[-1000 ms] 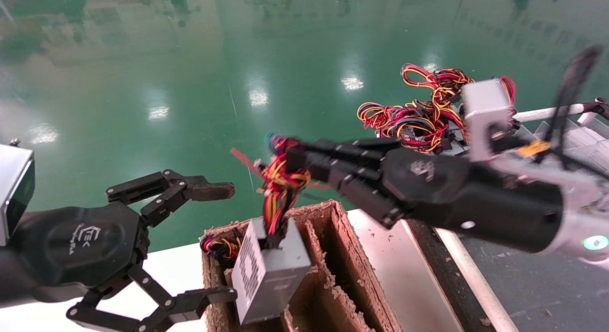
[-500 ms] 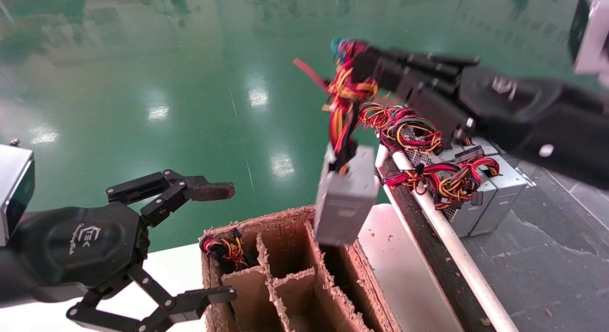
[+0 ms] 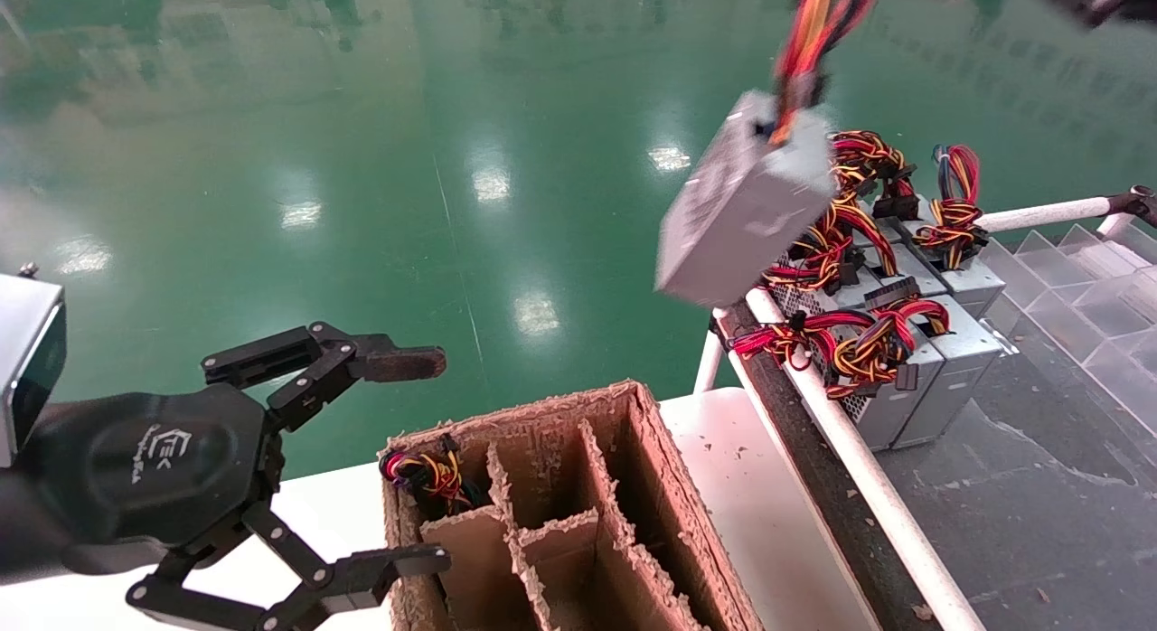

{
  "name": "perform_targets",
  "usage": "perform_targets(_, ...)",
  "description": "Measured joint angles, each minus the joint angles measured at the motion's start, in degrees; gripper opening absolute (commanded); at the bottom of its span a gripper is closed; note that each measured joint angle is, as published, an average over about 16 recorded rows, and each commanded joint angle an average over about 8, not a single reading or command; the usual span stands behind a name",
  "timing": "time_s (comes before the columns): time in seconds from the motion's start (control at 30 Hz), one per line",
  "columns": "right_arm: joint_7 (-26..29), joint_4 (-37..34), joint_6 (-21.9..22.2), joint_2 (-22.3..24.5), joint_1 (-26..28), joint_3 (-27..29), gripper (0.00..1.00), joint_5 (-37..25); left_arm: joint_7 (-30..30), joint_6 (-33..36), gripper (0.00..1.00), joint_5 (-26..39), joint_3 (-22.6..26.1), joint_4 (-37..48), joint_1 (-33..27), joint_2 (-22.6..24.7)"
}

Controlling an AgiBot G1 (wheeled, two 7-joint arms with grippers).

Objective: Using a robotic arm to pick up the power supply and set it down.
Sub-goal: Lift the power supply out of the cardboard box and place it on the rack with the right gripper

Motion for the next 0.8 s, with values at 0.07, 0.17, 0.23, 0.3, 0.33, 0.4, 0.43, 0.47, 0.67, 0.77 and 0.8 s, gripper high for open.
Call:
perform_targets(0.07, -0.73, -1.96, -0.62, 1.03, 2.01, -0.13, 0.00, -0.86, 0.00, 0.00, 1.00, 0.00, 0.00, 0.00, 0.00, 0.00)
perform_targets(0.17, -1.74, -4.68, -1.45, 2.77, 4.69, -0.39, 0.00, -2.20, 0.00, 0.00, 1.00, -0.01, 0.01, 0.00, 0.00, 0.00)
perform_targets(0.23, -2.37, -6.43, -1.98, 4.06, 6.26, -0.59, 0.00, -3.09, 0.01, 0.00, 1.00, -0.01, 0.01, 0.00, 0.00, 0.00)
perform_targets(0.3, -2.96, -8.16, -2.53, 5.44, 7.60, -0.79, 0.00, -3.91, 0.01, -0.01, 1.00, -0.01, 0.01, 0.00, 0.00, -0.01)
perform_targets(0.33, -3.24, -9.06, -2.82, 6.15, 8.18, -0.88, 0.00, -4.26, 0.01, -0.01, 1.00, -0.01, 0.02, 0.00, 0.00, -0.01)
perform_targets(0.4, -3.77, -10.85, -3.39, 7.59, 9.11, -1.04, 0.00, -4.85, 0.01, -0.01, 1.00, -0.01, 0.02, 0.00, 0.00, -0.01)
perform_targets(0.43, -4.04, -11.77, -3.66, 8.30, 9.47, -1.12, 0.00, -5.08, 0.01, -0.01, 1.00, -0.01, 0.02, 0.00, 0.00, -0.01)
perform_targets(0.47, -4.31, -12.67, -3.92, 9.00, 9.75, -1.19, 0.00, -5.28, 0.01, -0.01, 1.00, -0.01, 0.02, 0.00, -0.01, -0.01)
perform_targets(0.67, -5.71, -18.06, -5.15, 12.97, 10.10, -1.54, 0.00, -5.62, 0.02, -0.01, 1.00, -0.02, 0.03, 0.00, -0.01, -0.01)
perform_targets(0.77, -5.99, -20.97, -5.39, 14.72, 9.66, -1.56, 0.00, -5.21, 0.02, -0.01, 1.00, -0.02, 0.04, 0.00, -0.01, -0.01)
perform_targets(0.8, -6.05, -21.92, -5.41, 15.25, 9.45, -1.54, 0.00, -5.02, 0.02, -0.02, 1.00, -0.03, 0.04, 0.00, -0.01, -0.01)
